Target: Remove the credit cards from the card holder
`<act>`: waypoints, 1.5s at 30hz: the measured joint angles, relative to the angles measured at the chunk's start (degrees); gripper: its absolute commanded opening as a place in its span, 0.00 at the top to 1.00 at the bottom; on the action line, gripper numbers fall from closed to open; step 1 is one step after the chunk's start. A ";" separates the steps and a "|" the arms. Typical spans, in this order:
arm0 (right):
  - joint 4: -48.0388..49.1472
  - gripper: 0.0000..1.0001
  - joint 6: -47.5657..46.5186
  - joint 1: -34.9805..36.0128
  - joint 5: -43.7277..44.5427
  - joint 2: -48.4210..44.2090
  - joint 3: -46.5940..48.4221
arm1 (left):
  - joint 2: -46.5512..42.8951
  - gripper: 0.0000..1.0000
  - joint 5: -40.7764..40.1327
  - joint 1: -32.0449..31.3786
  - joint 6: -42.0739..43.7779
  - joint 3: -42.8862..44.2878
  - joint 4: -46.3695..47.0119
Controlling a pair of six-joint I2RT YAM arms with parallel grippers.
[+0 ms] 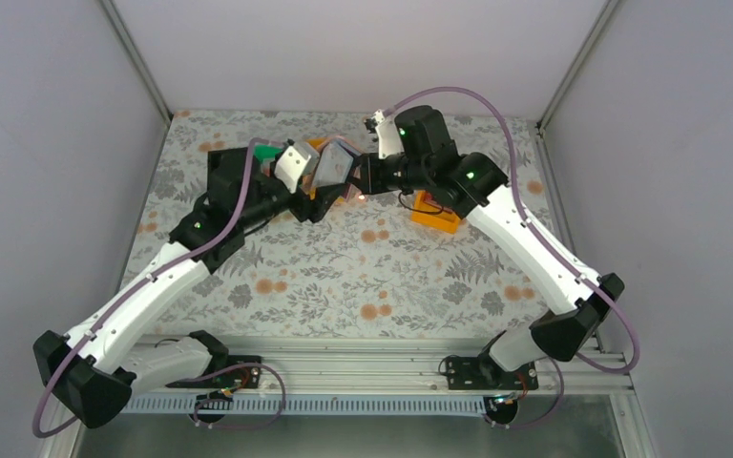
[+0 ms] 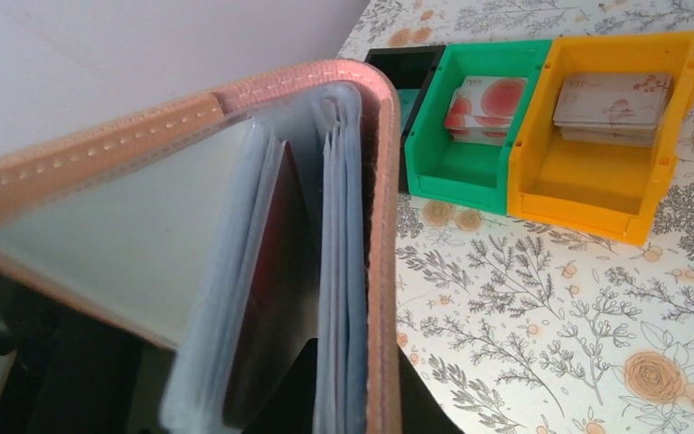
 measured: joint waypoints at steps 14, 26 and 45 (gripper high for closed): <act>0.09 0.96 -8.81 -1.99 -4.61 -4.66 -3.87 | -2.54 0.07 12.31 3.15 -0.94 0.00 -1.22; -0.48 0.96 -11.39 -2.78 -8.00 -5.75 -4.17 | -2.62 0.00 21.33 5.81 2.29 1.97 -4.00; -0.94 0.96 -8.44 -2.91 -7.52 -5.75 -4.26 | 0.68 0.00 15.56 2.12 -2.40 7.98 -4.74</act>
